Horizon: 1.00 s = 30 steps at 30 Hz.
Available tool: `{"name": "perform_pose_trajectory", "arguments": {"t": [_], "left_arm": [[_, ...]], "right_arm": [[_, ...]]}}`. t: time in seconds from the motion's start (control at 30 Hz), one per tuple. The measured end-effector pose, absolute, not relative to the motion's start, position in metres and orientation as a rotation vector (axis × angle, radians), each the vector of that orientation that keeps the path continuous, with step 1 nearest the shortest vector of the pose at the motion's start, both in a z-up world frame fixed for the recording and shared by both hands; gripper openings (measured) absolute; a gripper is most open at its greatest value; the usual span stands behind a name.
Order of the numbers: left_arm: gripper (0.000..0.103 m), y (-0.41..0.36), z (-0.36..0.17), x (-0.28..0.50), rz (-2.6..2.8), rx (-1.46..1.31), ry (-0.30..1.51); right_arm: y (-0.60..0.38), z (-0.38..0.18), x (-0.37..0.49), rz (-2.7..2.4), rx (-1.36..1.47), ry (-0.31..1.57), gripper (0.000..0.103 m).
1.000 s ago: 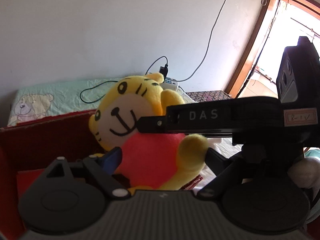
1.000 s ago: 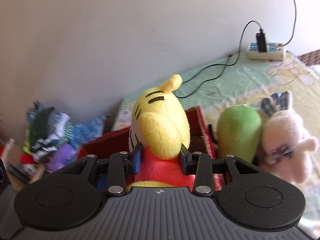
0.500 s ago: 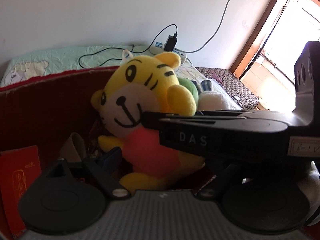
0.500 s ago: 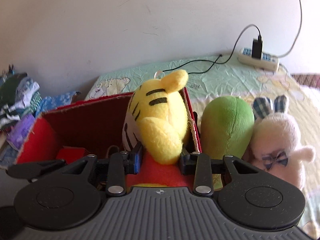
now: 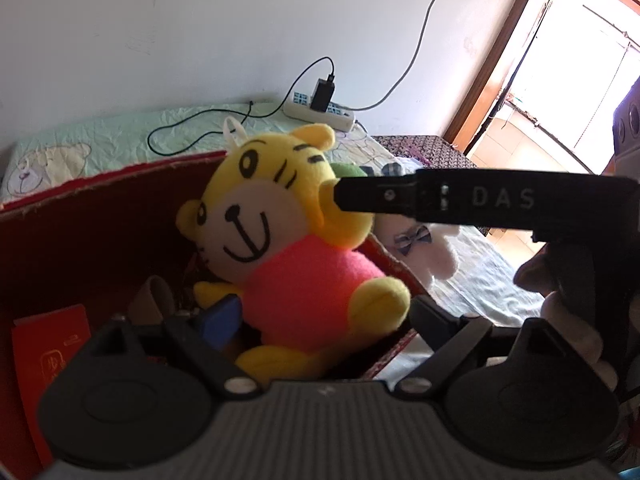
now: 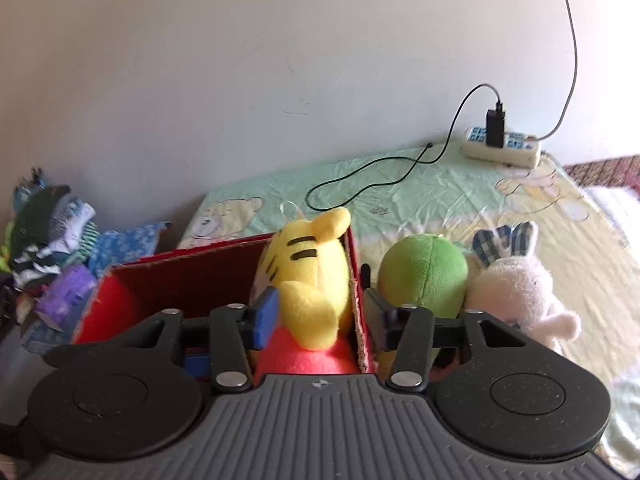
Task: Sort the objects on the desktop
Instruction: 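Lower the tiger plush into the red box and open the right gripper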
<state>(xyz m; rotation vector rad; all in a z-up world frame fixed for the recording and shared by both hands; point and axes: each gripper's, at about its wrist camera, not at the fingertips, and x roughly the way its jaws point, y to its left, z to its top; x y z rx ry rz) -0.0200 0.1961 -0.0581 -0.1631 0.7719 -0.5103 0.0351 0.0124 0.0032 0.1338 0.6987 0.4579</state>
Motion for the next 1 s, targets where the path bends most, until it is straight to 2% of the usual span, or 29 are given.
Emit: {"name": "perform_pose_trajectory", "arguments": {"t": [0.07,0.1,0.47,0.53,0.77,0.87,0.97,1.0], "left_arm": [[0.091,0.193,-0.061,-0.017,-0.509,-0.150,0.787],[0.090,0.191,-0.063,-0.016,-0.509,-0.143,0.796],[0.089,0.184,-0.076,0.001,-0.499,-0.160,0.837],[0.089,0.182,-0.077,0.002,-0.494,-0.160,0.842],[0.089,0.181,-0.068,-0.001,-0.475,-0.158,0.852],[0.092,0.181,-0.058,-0.005,-0.442,-0.152,0.846],[0.094,0.182,-0.048,-0.009,-0.377,-0.140,0.843],[0.094,0.183,-0.046,-0.010,-0.358,-0.138,0.844]], "right_arm": [[0.008,0.002,0.039,0.517,0.193,0.758,0.018],[0.007,0.001,0.040,0.536,0.218,0.780,0.015],[0.029,-0.029,0.050,0.514,0.177,0.922,0.005],[0.028,-0.032,0.054,0.492,0.172,0.933,0.000],[0.021,-0.025,0.053,0.488,0.206,0.928,0.000],[0.019,-0.013,0.046,0.491,0.192,0.890,0.007],[0.016,-0.005,0.043,0.478,0.173,0.864,0.008],[0.016,-0.004,0.042,0.472,0.165,0.859,0.012]]}}
